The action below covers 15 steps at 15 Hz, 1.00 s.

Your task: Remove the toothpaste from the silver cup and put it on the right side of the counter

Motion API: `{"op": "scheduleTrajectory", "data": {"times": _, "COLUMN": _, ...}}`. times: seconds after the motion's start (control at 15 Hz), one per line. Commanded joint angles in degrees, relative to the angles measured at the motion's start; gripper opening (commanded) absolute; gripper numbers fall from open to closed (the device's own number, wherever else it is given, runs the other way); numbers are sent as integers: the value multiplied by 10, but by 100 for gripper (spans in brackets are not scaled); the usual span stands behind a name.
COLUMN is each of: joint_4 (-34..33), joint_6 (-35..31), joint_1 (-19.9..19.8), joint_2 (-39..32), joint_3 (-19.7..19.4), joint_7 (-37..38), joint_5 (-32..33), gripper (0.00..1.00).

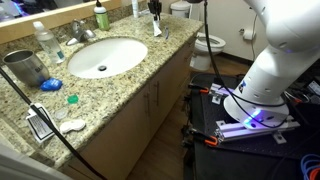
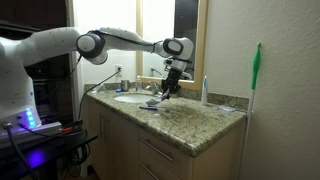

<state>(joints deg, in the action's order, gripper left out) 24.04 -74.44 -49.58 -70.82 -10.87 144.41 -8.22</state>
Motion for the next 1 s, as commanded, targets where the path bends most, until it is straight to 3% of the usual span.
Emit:
{"op": "scheduleTrajectory", "data": {"times": 0.0, "joint_4": -52, "joint_6": -4, "joint_1": -1, "joint_2": -32, "joint_3": -18, "joint_7": 18, "joint_5": 55, "gripper": 69}}
{"op": "scheduleTrajectory", "data": {"times": 0.07, "joint_4": -57, "joint_6": -3, "joint_1": -1, "joint_2": -35, "joint_3": -21, "joint_7": 13, "joint_5": 70, "gripper": 76}}
{"op": "scheduleTrajectory", "data": {"times": 0.13, "joint_4": -7, "joint_6": -32, "joint_1": 8, "joint_2": -10, "joint_3": -32, "joint_7": 10, "joint_5": 75, "gripper": 84}}
{"op": "scheduleTrajectory", "data": {"times": 0.27, "joint_4": -19, "joint_6": -66, "joint_1": 7, "joint_2": -15, "joint_3": -33, "joint_7": 12, "joint_5": 81, "gripper": 98}}
{"op": "scheduleTrajectory", "data": {"times": 0.33, "joint_4": -82, "joint_6": -74, "joint_1": -4, "joint_2": -39, "joint_3": -19, "joint_7": 11, "joint_5": 83, "gripper": 99}}
{"op": "scheduleTrajectory", "data": {"times": 0.53, "joint_4": -39, "joint_6": -153, "joint_1": -2, "joint_2": 21, "joint_3": -2, "joint_7": -8, "joint_5": 71, "gripper": 100}}
{"op": "scheduleTrajectory", "data": {"times": 0.8, "joint_4": -44, "joint_6": -160, "joint_1": -6, "joint_2": 98, "joint_3": 40, "joint_7": -37, "joint_5": 38, "gripper": 100}}
{"op": "scheduleTrajectory", "data": {"times": 0.87, "joint_4": -29, "joint_6": -172, "joint_1": 2, "joint_2": 72, "joint_3": 19, "joint_7": -15, "joint_5": 63, "gripper": 100}}
{"op": "scheduleTrajectory", "data": {"times": 0.93, "joint_4": -29, "joint_6": -171, "joint_1": 2, "joint_2": 92, "joint_3": 26, "joint_7": -21, "joint_5": 56, "gripper": 100}}
